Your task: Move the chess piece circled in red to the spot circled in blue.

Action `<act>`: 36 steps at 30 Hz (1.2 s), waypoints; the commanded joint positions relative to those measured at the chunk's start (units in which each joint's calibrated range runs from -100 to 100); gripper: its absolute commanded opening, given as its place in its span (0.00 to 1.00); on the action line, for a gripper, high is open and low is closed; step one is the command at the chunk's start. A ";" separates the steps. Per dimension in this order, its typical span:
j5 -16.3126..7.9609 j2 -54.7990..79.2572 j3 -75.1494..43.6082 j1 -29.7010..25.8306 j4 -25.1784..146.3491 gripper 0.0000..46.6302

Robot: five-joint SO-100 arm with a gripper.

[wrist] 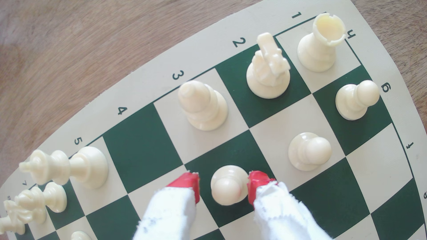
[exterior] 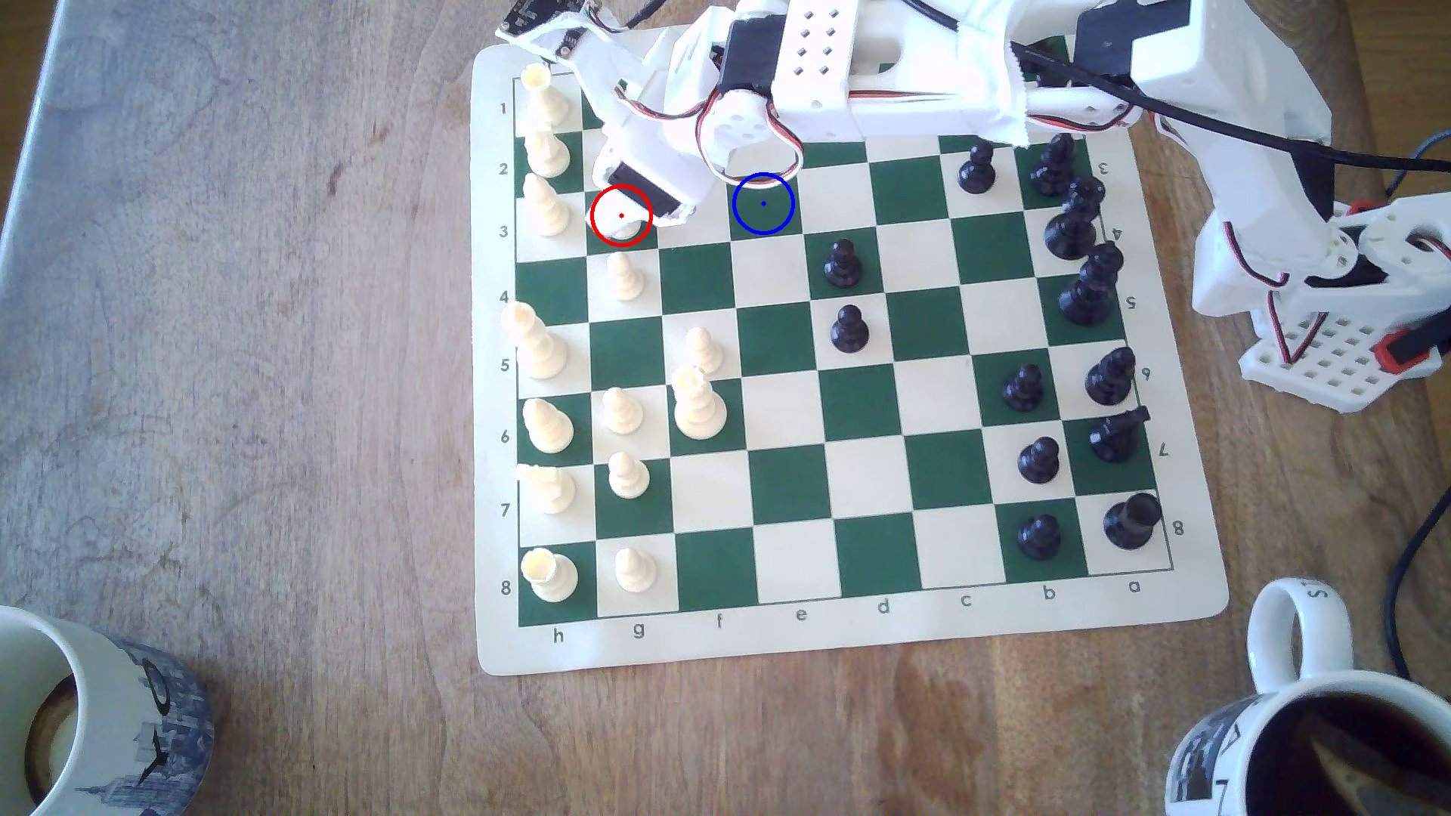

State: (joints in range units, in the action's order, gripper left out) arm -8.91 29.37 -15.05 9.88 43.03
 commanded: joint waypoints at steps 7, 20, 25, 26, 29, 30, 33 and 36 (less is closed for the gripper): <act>-0.15 -1.01 -4.44 -0.61 0.13 0.23; -0.15 -0.59 -5.08 -1.08 -0.19 0.21; -0.15 -0.67 -5.71 -1.00 -0.44 0.21; -0.05 -0.76 -5.80 -1.00 -0.44 0.21; -0.05 -0.76 -5.99 -0.93 -0.52 0.20; 0.05 -0.84 -5.99 -0.93 -0.52 0.20; 0.05 -0.93 -6.08 -0.85 -0.52 0.18; 0.20 -1.10 -6.08 -0.85 -0.52 0.15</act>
State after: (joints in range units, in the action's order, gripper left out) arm -8.91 31.21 -15.59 9.00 42.95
